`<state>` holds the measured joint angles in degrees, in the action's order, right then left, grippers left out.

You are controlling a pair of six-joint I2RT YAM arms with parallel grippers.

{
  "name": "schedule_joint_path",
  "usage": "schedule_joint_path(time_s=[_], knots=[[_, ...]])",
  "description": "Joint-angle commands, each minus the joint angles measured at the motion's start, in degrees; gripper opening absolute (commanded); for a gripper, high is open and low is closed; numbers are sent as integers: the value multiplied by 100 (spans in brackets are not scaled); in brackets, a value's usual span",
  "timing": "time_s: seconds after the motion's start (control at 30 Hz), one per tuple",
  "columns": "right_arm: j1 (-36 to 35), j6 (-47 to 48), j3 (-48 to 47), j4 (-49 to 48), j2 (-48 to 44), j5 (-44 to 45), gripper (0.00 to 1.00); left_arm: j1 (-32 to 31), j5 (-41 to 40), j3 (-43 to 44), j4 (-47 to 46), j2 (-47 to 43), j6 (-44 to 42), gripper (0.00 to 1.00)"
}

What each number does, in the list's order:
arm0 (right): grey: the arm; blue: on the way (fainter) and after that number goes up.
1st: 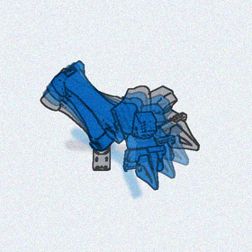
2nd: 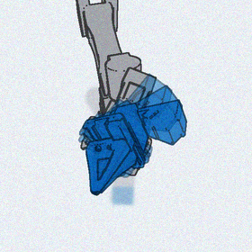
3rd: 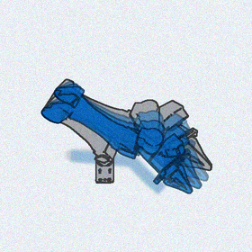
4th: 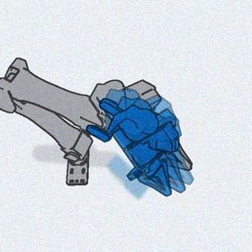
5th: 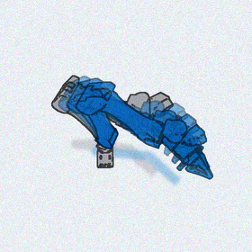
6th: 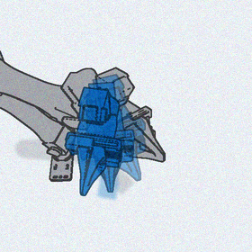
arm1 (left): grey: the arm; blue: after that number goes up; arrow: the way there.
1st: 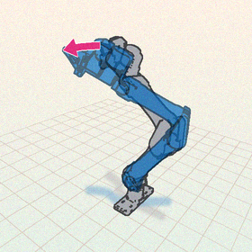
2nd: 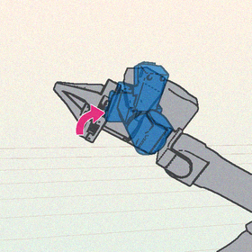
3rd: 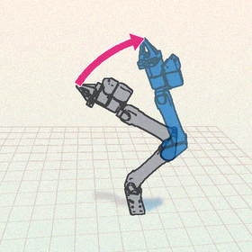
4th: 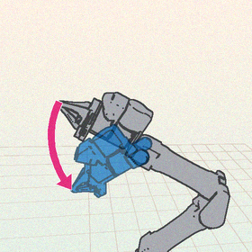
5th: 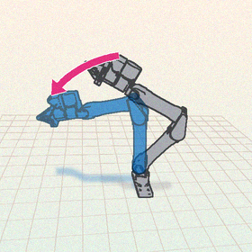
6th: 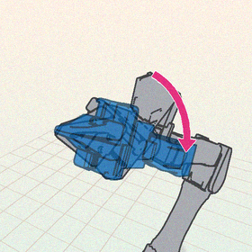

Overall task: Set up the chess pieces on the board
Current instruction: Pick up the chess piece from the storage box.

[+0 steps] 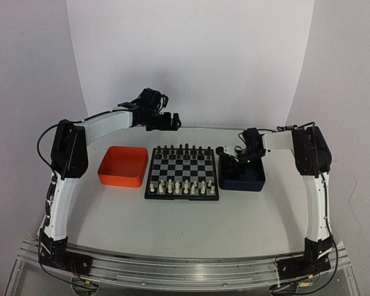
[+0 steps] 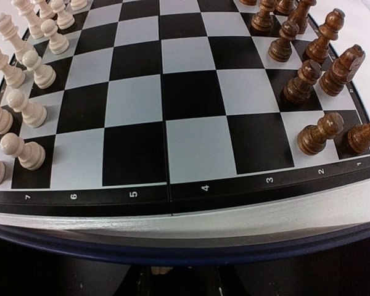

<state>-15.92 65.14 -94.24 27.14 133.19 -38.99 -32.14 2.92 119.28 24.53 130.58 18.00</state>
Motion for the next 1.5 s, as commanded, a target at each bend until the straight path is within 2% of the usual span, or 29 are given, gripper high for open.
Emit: schedule_joint_path(time_s=[0.0, 0.13, 0.6, 0.87, 1.17, 1.27, 1.47], knots=[[-49, 108, -45, 167, 76, 463, 17, 41, 19, 57, -112, -133, 31, 100], [-51, 92, -45, 52, -24, 628, 13, 41, 60, 39, -161, -161, 31, 100], [-8, 122, 188, -128, -624, 921, 12, 41, 246, -367, -631, -459, 55, 100], [28, -91, 243, -165, -835, 1061, 11, 42, 265, -422, -652, -500, 16, 100], [102, 82, 578, -191, -1391, 1272, 12, 41, 341, -588, -765, -706, 9, 100], [132, 164, 781, -191, -1748, 1275, 12, 41, 668, -615, -836, -836, -21, 100], [142, 367, 1256, -191, -2704, 862, 13, 41, 2250, -682, -821, -1154, -207, 100]])
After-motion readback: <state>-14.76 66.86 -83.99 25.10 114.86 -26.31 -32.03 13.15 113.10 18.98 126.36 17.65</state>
